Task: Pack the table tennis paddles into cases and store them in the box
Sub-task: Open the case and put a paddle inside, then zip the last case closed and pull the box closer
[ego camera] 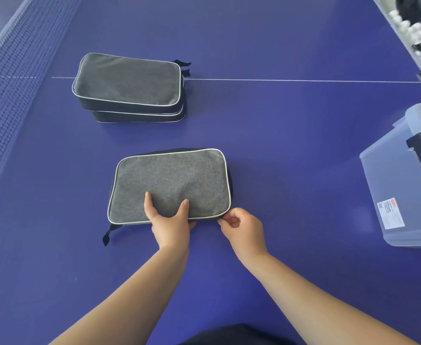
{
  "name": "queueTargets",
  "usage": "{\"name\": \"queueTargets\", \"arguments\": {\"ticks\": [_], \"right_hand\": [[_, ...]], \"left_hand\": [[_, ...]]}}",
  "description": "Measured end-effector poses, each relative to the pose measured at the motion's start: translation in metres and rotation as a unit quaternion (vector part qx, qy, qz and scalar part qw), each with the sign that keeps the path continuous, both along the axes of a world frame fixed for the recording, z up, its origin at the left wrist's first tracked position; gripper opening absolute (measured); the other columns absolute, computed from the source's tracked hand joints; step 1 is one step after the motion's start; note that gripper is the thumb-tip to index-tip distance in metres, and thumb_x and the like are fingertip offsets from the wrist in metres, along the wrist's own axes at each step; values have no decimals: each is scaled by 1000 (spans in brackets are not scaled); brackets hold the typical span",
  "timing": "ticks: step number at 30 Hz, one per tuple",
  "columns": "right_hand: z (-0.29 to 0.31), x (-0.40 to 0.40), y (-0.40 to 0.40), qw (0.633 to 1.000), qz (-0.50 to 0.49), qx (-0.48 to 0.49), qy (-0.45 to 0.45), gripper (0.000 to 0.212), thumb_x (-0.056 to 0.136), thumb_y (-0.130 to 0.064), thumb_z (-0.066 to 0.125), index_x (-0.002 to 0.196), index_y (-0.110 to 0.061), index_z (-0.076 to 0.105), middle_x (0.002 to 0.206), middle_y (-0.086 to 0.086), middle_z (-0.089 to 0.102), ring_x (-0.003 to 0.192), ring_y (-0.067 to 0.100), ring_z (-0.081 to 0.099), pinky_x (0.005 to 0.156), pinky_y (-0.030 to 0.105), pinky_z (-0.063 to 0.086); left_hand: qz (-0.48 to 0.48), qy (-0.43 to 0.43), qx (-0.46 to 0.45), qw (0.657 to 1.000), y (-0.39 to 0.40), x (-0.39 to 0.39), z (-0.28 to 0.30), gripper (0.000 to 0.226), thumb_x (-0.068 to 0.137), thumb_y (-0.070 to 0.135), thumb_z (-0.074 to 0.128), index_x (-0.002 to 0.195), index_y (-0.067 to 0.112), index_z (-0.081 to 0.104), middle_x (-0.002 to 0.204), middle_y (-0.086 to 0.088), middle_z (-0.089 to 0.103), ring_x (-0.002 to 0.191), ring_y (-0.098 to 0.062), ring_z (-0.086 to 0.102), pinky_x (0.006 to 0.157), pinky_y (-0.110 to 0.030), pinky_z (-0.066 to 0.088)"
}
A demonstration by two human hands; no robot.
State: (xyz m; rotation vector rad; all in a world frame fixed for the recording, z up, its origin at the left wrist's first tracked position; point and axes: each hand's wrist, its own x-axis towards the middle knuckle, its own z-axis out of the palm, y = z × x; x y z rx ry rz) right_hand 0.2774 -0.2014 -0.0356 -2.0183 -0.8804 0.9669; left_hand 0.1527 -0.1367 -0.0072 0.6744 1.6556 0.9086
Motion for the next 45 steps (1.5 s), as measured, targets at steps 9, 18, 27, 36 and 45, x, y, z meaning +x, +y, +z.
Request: {"name": "queueTargets", "arguments": {"ticks": [9, 18, 27, 36, 45], "right_hand": [[-3, 16, -8, 988, 97, 46, -110, 12, 89, -15, 66, 77, -15, 65, 77, -3, 63, 73, 14, 58, 64, 32, 48], [-2, 20, 6, 974, 140, 73, -162, 11, 88, -14, 67, 78, -18, 67, 74, -4, 61, 69, 14, 55, 62, 33, 47], [3, 30, 16, 979, 114, 48, -160, 8, 90, -11, 65, 84, -15, 69, 82, -6, 64, 74, 12, 61, 66, 32, 53], [-1, 23, 30, 978, 122, 47, -163, 9, 90, -10, 63, 84, -14, 69, 80, -6, 63, 72, 12, 61, 65, 31, 52], [-6, 29, 55, 975, 139, 37, -170, 15, 89, -8, 62, 78, -16, 68, 79, -8, 63, 69, 15, 63, 64, 36, 53]], "left_hand": [[-94, 7, 29, 995, 16, -50, -17, 91, 75, 29, 82, 140, 59, 25, 143, 26, 36, 130, -17, 46, 105, -50, 45], [-192, 9, 26, 981, 38, -84, -16, 85, 82, 15, 78, 141, 53, 31, 138, 22, 37, 105, -9, 53, 65, -27, 48], [-317, 28, -20, 948, 63, -122, -4, 83, 82, 16, 78, 132, 64, 33, 129, 17, 42, 85, -14, 50, 64, -32, 45], [-363, 54, -42, 929, 83, -134, 3, 82, 81, 17, 78, 129, 67, 33, 121, 17, 45, 84, -17, 48, 66, -32, 44], [-375, 48, -44, 925, 84, -137, -3, 84, 82, 13, 77, 128, 66, 32, 122, 17, 44, 81, -16, 46, 60, -29, 41]]}}
